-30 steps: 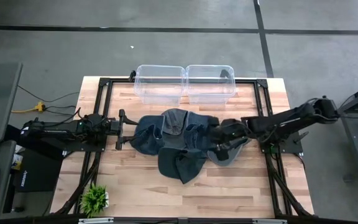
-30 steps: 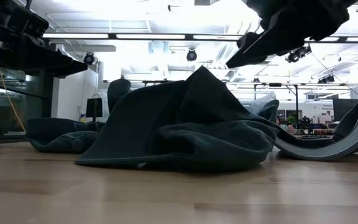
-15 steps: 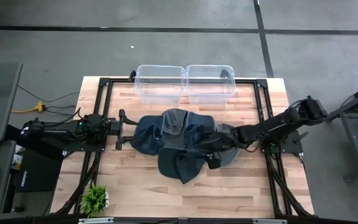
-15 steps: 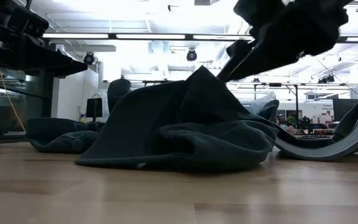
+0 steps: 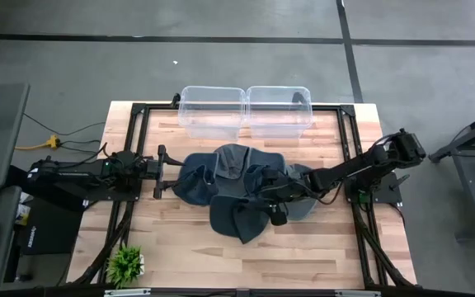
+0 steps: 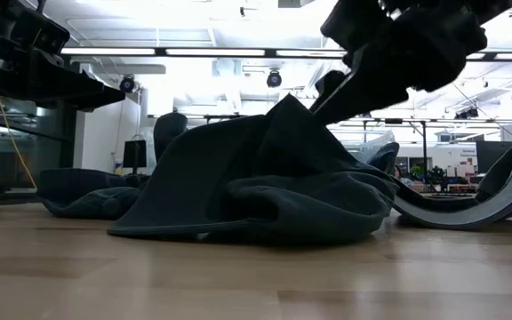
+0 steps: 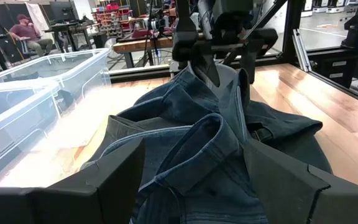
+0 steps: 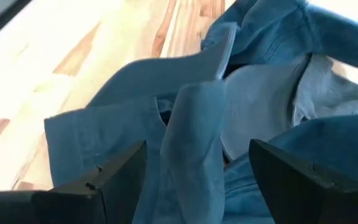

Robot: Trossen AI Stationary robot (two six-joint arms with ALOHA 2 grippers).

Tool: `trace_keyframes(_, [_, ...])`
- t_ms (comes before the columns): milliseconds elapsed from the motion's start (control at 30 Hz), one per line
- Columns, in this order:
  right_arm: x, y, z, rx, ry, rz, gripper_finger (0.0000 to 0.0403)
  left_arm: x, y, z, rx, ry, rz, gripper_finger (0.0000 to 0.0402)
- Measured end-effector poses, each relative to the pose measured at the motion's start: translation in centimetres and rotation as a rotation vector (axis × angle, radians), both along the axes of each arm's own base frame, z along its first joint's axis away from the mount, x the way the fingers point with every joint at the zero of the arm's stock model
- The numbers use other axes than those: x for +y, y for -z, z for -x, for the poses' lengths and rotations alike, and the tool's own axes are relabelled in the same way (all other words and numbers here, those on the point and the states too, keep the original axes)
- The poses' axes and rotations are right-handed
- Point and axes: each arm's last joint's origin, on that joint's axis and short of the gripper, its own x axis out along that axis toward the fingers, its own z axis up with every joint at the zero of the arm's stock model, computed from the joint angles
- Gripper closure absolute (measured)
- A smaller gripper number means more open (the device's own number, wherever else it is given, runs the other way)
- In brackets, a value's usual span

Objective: Pick & Place hat
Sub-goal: Put the bottom blue cap into the right transparent bin

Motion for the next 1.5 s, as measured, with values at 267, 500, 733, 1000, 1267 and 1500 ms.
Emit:
trace_keyframes(267, [0.0, -0.1, -0.3, -0.031, 0.008, -0.034, 0.0133, 0.0, 0.0, 0.0, 0.000, 0.000, 0.000, 0.0128])
trace_keyframes(500, [0.1, -0.2, -0.3, -0.025, -0.004, -0.065, 0.0172, 0.0, 0.0, 0.0, 0.000, 0.000, 0.000, 0.0128])
trace_keyframes(733, [0.0, -0.2, -0.3, -0.030, 0.025, -0.048, 0.0224, 0.0, 0.0, 0.0, 0.000, 0.000, 0.000, 0.0128])
trace_keyframes(1000, [0.0, -0.2, -0.3, -0.033, 0.029, -0.045, 0.0305, 0.0, 0.0, 0.0, 0.000, 0.000, 0.000, 0.0128])
trace_keyframes(1267, [0.1, -0.8, -0.7, -0.041, 0.002, -0.061, 0.0392, 0.0, 0.0, 0.0, 0.000, 0.000, 0.000, 0.0128])
trace_keyframes(1500, [0.3, -2.3, -1.3, 0.078, -0.013, -0.042, 0.0396, 0.0, 0.0, 0.0, 0.000, 0.000, 0.000, 0.0128])
